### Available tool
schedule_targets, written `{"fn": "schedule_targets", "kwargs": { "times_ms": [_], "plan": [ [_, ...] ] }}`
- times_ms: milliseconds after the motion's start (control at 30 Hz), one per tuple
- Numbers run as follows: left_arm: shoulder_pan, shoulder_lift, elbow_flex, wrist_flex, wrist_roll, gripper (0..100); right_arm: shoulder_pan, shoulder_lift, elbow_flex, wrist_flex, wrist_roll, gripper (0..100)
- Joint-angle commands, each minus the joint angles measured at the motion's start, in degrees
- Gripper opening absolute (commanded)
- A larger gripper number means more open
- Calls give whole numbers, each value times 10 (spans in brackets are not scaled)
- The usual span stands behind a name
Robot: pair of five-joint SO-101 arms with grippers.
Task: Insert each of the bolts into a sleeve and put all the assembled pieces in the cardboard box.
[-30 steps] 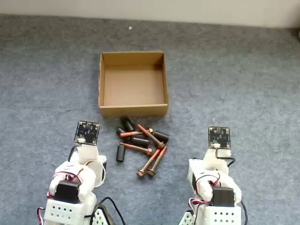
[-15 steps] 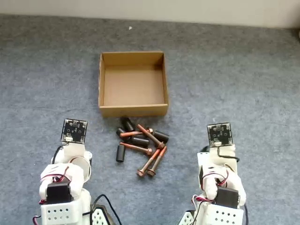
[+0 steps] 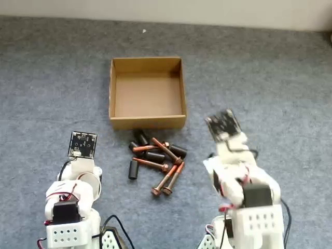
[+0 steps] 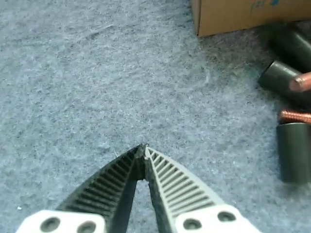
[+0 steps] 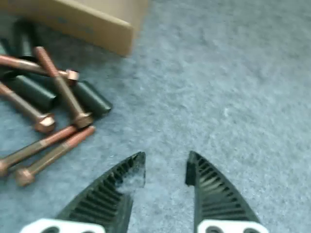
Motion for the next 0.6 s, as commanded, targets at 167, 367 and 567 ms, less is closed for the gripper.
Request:
{"fn": "schedule_targets", "kwargs": {
  "times_ms": [167,367,567],
  "plan": [
    [-6,-2,1,-9,-64,35,-127,318,-196,5,7,163],
    [-6,-2,1,-9,-64,35,-160,492,-306,4,33,163],
    [-6,-2,2,-9,-64,35,-187,612,-356,4,71,163]
  ]
}}
